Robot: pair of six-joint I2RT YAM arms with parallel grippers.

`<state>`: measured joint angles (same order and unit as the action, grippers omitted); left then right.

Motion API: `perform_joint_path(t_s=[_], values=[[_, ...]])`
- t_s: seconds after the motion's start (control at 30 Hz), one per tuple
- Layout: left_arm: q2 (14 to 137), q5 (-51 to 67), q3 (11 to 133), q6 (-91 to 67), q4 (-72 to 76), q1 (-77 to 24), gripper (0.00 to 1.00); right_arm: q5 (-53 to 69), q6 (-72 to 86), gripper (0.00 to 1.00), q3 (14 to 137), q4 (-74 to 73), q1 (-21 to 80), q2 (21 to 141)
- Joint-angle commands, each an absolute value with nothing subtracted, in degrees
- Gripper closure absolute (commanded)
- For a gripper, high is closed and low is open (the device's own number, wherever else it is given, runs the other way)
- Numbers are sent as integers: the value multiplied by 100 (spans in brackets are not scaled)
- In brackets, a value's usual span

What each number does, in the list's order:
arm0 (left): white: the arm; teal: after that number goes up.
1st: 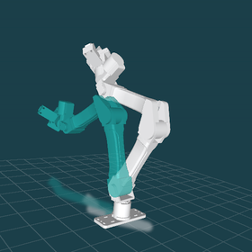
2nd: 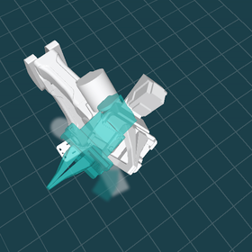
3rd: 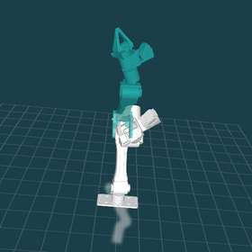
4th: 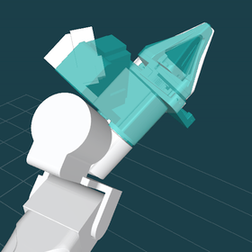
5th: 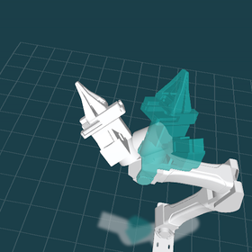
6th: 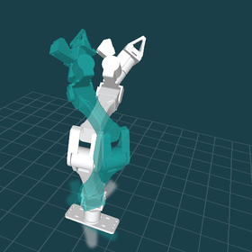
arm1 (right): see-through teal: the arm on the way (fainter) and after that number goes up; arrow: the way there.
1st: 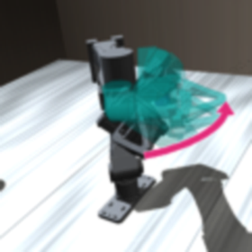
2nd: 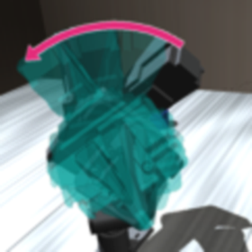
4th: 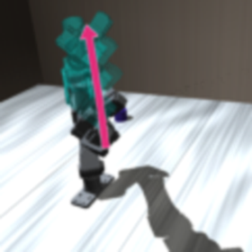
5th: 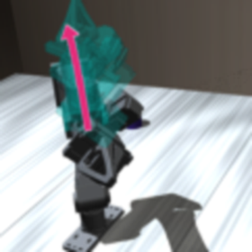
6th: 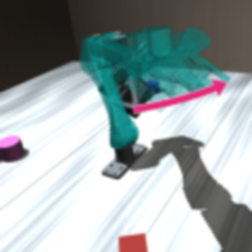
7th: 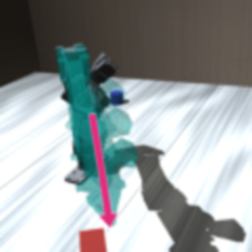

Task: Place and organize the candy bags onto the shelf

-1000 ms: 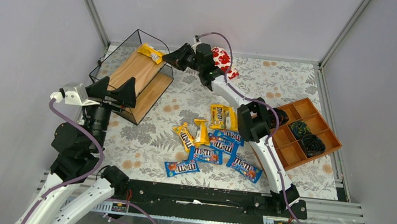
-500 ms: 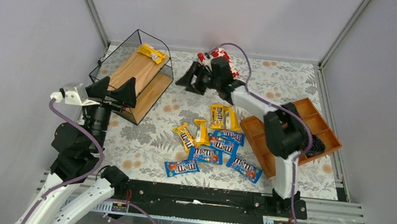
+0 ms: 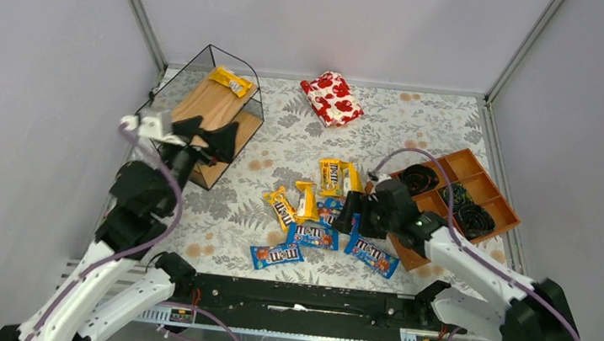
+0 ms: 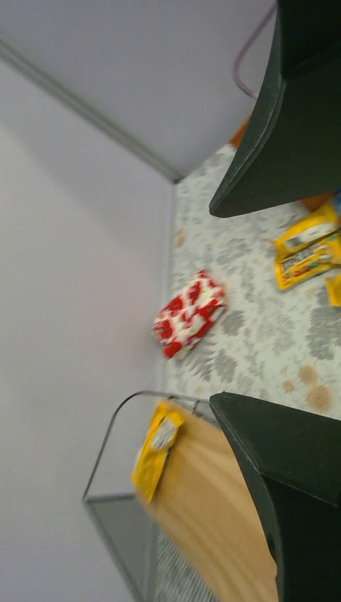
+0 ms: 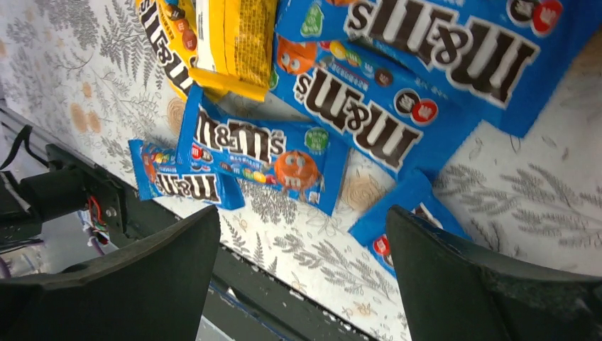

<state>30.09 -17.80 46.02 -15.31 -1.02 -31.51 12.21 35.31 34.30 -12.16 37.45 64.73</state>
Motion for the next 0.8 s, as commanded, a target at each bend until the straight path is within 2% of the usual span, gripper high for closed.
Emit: perform_joint_path(t_s=[0.0,0.17,0.3,0.4,0.6,0.67,0.77], values=[[3962,-218,5157,-2193,-956,-3155,1,889,3992,7,3100,-1448,3775,5639],[4807,2135,5029,-3065,-1282,-3155,6,1209,4326,7,2838,-1092,3867,5436],[5384,2751,4561,-3558,-1175,-3168,14,1233,4193,7,2962,-927,3876,5711],[5850,2754,4389,-3626,-968,-3281,20,1320,4001,6,3089,-660,3875,6150],[7217,1835,4641,-3154,-1017,-3427,31,1811,3696,5,3131,484,3869,7193],[7767,1827,4835,-2991,-1020,-3428,37,2034,3690,6,3146,784,3867,7475],[8487,1945,5203,-2922,-1051,-3319,39,2302,3789,6,3055,1233,3867,7696]])
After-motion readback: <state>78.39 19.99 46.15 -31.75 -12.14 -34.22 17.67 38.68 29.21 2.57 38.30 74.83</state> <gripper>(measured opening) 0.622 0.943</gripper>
